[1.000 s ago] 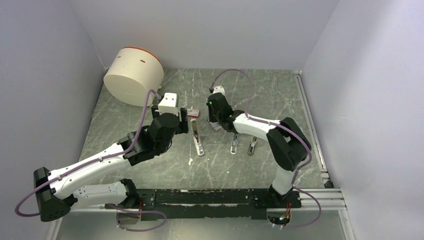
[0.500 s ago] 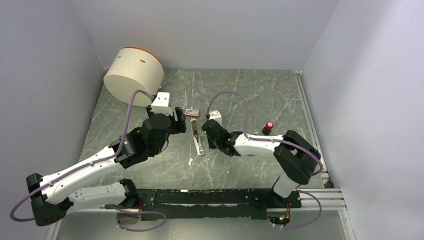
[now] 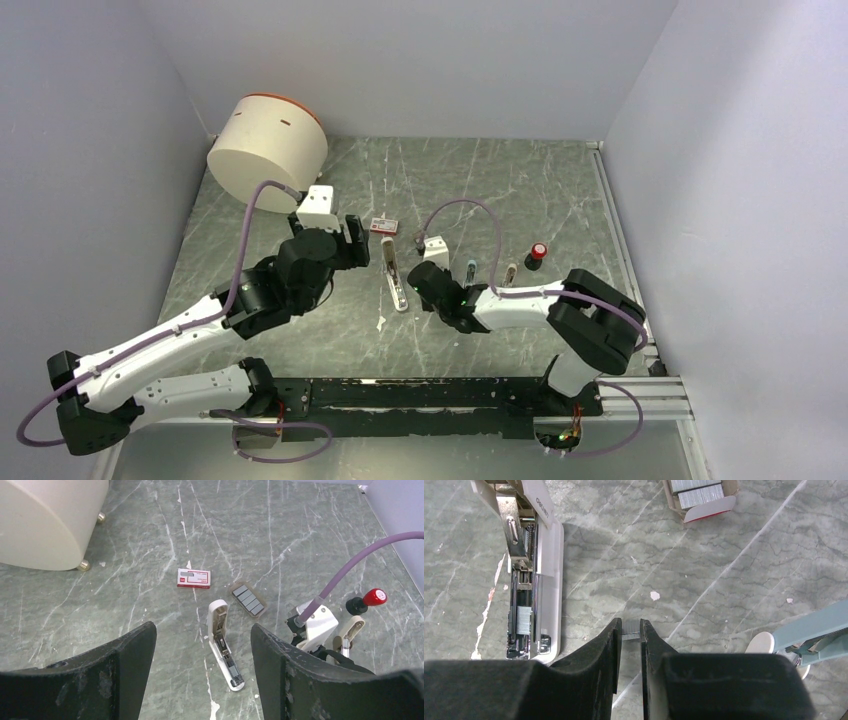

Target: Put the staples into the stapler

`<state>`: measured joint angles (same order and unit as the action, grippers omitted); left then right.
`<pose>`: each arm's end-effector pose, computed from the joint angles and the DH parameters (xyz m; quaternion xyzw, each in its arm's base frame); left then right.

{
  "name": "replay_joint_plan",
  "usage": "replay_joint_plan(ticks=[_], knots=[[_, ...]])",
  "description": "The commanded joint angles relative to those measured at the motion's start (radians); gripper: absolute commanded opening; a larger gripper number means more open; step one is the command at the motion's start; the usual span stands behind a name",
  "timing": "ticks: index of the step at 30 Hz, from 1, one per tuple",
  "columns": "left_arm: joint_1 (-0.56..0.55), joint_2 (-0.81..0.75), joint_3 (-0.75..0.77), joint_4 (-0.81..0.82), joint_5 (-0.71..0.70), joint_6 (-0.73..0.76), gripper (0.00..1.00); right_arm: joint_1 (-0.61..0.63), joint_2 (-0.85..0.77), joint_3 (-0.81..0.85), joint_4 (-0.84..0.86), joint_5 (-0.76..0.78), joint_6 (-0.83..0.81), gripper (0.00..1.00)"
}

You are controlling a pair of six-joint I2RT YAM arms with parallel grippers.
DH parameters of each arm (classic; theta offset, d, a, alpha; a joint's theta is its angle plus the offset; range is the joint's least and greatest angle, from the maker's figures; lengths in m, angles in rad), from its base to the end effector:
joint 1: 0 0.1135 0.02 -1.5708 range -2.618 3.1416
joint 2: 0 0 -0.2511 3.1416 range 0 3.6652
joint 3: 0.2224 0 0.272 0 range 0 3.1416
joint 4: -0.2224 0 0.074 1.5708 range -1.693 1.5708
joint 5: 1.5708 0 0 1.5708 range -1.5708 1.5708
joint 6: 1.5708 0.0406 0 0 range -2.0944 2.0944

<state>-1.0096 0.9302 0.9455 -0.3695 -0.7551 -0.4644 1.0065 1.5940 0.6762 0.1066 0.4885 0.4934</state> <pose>0.1467 -0.1811 0.3429 0.0025 0.7914 -0.1330 0.5967 0.1821 0.2520 0.1106 -0.1419 0.8944 0.0808 0.4163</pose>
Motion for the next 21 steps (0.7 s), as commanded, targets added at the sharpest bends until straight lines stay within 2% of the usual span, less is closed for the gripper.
replay_joint_plan(ticks=[1,12,18,21], knots=[[0.005,-0.015,0.019,-0.022,-0.02,-0.008,0.74,0.021,-0.014,-0.032,0.042,0.032,0.022,0.22],[0.006,0.004,0.019,-0.013,-0.024,0.003,0.74,0.032,-0.095,-0.066,-0.059,0.024,0.069,0.31],[0.005,-0.002,0.022,-0.013,-0.02,0.001,0.74,0.032,-0.113,0.014,-0.175,0.002,0.104,0.38],[0.006,-0.007,0.021,-0.016,-0.017,-0.003,0.74,0.03,-0.082,0.104,-0.3,0.033,0.173,0.45]])
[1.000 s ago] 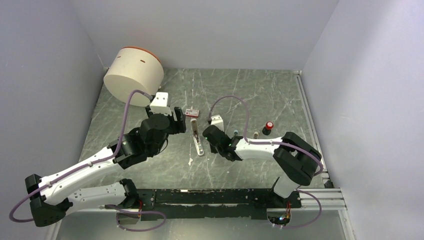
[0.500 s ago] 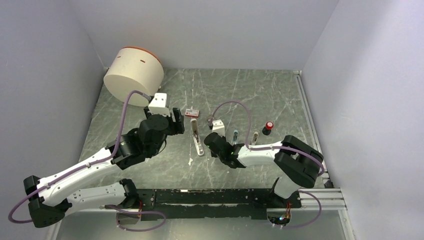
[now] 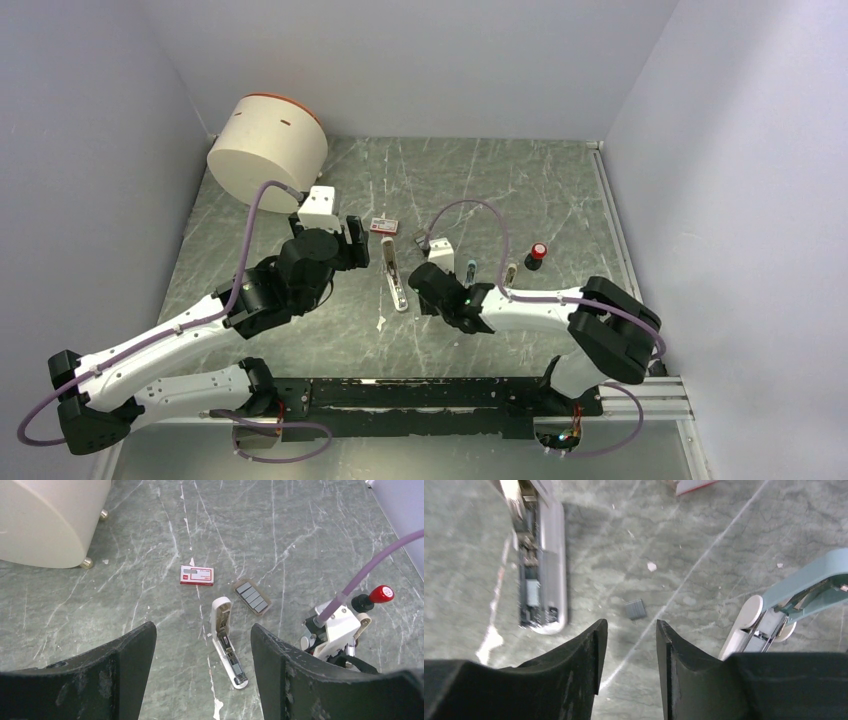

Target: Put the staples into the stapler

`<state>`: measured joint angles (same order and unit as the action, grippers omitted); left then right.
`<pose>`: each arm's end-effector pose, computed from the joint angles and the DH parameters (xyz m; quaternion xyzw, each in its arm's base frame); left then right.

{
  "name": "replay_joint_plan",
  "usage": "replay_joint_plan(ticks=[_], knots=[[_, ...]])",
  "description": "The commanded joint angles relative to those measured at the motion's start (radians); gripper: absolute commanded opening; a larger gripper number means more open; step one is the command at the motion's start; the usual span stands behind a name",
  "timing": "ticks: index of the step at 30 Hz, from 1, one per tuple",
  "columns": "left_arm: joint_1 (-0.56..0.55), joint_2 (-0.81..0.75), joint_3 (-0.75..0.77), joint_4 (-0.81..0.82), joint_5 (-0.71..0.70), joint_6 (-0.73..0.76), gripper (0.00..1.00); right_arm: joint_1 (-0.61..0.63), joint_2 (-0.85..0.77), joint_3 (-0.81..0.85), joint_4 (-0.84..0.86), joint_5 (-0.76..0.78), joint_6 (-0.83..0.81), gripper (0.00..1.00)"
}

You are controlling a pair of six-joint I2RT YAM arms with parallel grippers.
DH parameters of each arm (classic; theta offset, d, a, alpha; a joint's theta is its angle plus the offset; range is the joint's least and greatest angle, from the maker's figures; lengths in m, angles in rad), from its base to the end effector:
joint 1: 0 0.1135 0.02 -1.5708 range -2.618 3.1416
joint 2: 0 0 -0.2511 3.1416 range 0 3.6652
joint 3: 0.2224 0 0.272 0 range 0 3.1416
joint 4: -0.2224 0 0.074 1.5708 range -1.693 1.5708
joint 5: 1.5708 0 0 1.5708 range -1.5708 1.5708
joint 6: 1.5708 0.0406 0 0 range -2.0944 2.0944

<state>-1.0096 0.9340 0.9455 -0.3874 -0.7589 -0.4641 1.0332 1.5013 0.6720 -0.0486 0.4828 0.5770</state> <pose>0.1469 -0.1811 0.3404 0.0062 0.7957 -0.1243 0.5928 0.1679 0.2448 0.1243 -0.1274 0.9080 0.0819 0.3906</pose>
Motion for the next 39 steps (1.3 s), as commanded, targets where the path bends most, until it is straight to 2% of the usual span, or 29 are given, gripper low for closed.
replay_joint_plan(ticks=[1,4,6,12,17,22,32,37,39], knots=[[0.006,-0.013,0.021,0.001,-0.012,-0.005,0.74,0.002,0.032,0.144,-0.204,0.056,0.131,0.47],[0.006,-0.019,0.016,-0.001,-0.003,-0.012,0.74,-0.005,0.109,0.248,-0.383,0.108,0.303,0.56],[0.006,-0.025,0.011,-0.001,0.001,-0.016,0.74,-0.005,0.14,0.275,-0.419,0.132,0.364,0.59],[0.006,-0.035,0.0,-0.003,0.009,-0.019,0.74,-0.005,0.214,0.327,-0.518,0.199,0.458,0.56],[0.006,-0.038,-0.007,0.004,0.008,-0.015,0.74,-0.006,0.25,0.34,-0.495,0.185,0.461,0.53],[0.006,-0.04,-0.011,0.001,0.005,-0.01,0.74,-0.011,0.258,0.335,-0.443,0.16,0.451,0.56],[0.006,-0.04,-0.021,0.005,0.0,-0.008,0.74,-0.035,0.297,0.358,-0.484,0.171,0.506,0.54],[0.006,-0.038,-0.022,0.005,-0.002,-0.007,0.74,-0.038,0.292,0.345,-0.499,0.149,0.501,0.44],[0.006,-0.04,-0.022,0.005,-0.002,-0.007,0.74,-0.038,0.281,0.336,-0.5,0.126,0.476,0.43]])
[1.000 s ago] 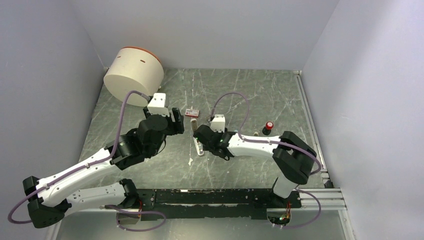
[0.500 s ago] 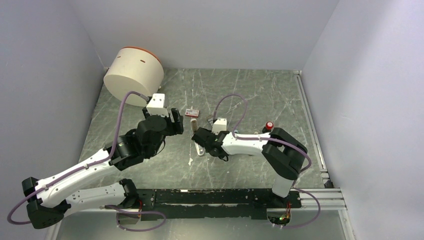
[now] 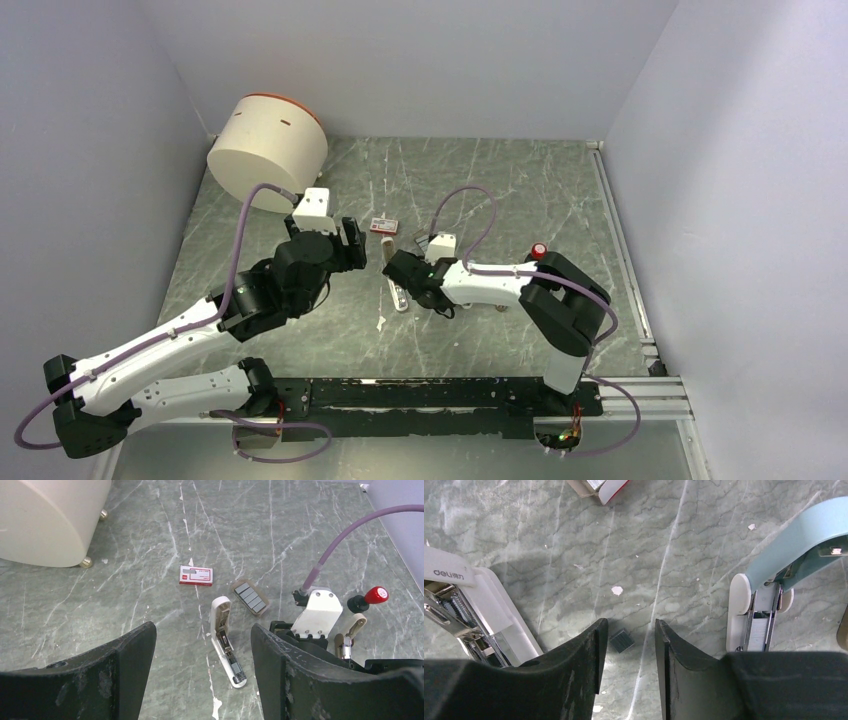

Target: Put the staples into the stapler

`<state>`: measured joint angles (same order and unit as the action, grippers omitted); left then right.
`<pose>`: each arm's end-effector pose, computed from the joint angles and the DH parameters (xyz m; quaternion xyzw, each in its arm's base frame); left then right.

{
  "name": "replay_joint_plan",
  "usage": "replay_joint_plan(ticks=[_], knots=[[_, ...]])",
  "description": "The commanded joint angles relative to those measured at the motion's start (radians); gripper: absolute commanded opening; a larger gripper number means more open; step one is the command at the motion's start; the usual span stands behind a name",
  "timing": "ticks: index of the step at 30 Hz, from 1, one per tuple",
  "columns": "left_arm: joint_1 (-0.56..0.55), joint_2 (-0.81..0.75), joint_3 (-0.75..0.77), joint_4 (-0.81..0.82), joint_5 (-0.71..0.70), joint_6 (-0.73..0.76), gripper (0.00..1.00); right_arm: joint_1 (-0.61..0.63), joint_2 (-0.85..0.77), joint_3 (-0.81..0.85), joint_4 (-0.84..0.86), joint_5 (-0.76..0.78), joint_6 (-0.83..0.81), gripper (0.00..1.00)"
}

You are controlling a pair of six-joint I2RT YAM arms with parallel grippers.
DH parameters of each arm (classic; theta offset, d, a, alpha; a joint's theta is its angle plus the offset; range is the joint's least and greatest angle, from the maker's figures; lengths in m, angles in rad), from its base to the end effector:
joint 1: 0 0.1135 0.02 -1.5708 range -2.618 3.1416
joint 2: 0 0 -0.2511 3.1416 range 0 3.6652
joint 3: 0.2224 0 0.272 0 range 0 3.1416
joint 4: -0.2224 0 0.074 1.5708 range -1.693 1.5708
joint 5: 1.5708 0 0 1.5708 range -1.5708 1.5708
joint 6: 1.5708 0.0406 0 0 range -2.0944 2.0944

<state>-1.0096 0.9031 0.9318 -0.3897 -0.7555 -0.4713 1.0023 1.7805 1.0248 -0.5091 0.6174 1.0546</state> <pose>0.1432 -0.1756 0.3417 0.0011 0.7928 -0.1326 0.5949 0.2022 0.2728 0.1187 0.0709 0.9401 -0.0306 0.3321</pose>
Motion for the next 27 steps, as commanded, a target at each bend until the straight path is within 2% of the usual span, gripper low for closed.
replay_joint_plan(ticks=[1,11,18,24,27], knots=[[0.006,-0.009,-0.01,0.008,-0.005,0.0,0.74,-0.007,-0.002,-0.02,-0.044,-0.021,-0.013,0.42],[0.006,-0.007,-0.012,0.009,-0.001,-0.004,0.74,-0.008,-0.052,-0.08,-0.043,-0.106,-0.061,0.37],[0.006,-0.008,-0.013,0.008,0.002,-0.007,0.74,-0.02,-0.048,-0.093,0.032,-0.141,-0.151,0.35],[0.006,-0.01,-0.011,0.005,-0.002,-0.007,0.74,-0.037,-0.029,-0.062,0.03,-0.126,-0.186,0.41],[0.006,-0.011,-0.012,0.007,-0.003,-0.008,0.74,-0.046,-0.032,-0.061,0.043,-0.136,-0.185,0.41]])
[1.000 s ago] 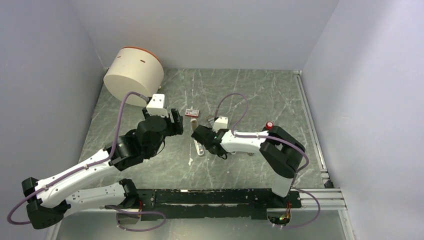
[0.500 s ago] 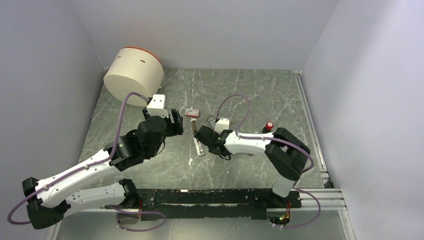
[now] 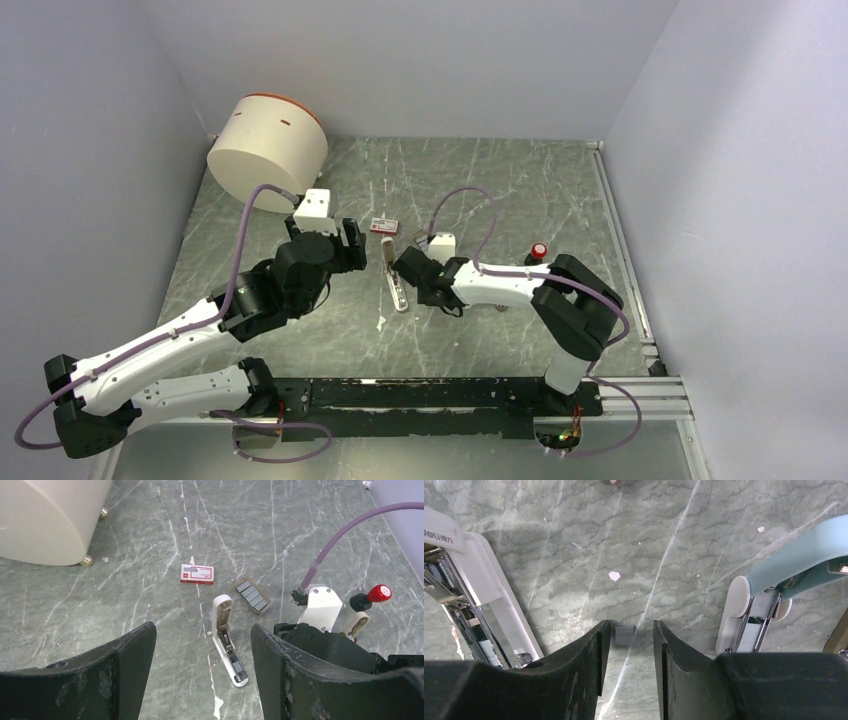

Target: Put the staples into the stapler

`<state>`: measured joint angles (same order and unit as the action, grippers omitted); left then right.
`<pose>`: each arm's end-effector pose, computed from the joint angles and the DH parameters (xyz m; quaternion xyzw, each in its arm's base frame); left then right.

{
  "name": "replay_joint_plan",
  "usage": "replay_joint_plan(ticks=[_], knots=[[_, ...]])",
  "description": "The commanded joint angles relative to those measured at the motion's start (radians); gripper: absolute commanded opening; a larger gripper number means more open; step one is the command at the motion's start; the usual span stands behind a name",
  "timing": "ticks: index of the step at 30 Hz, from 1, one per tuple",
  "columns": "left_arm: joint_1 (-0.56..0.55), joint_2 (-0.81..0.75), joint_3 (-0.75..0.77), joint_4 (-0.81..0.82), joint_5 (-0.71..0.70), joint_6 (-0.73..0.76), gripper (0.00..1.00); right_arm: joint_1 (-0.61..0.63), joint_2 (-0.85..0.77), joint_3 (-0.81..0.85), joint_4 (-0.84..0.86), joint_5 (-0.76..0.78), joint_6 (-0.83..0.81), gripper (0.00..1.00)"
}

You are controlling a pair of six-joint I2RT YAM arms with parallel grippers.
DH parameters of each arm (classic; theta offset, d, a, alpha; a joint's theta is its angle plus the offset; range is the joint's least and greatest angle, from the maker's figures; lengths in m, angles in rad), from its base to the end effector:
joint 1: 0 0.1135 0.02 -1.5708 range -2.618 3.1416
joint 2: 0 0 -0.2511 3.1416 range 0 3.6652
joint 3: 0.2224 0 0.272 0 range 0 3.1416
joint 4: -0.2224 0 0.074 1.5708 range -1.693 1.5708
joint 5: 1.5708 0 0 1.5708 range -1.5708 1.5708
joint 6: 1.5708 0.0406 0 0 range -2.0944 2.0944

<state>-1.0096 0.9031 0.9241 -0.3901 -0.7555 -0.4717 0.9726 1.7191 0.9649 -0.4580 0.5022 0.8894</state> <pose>0.1434 -0.1757 0.3389 0.0027 0.7945 -0.1300 0.5931 0.2020 0.2617 0.1213 0.0046 0.9541 -0.0074 0.2993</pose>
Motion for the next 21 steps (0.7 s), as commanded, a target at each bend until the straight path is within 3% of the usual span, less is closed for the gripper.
replay_joint_plan(ticks=[1,10,21], knots=[[0.006,-0.011,-0.005,0.008,-0.003,-0.007,0.74,-0.017,0.029,-0.002,-0.006,-0.023,-0.019,0.4],[0.006,-0.011,-0.005,0.008,-0.005,-0.007,0.74,-0.018,0.044,0.0,-0.015,-0.033,0.006,0.31],[0.006,-0.015,-0.01,0.004,-0.01,-0.011,0.74,-0.025,0.039,0.003,-0.023,-0.041,0.017,0.27]])
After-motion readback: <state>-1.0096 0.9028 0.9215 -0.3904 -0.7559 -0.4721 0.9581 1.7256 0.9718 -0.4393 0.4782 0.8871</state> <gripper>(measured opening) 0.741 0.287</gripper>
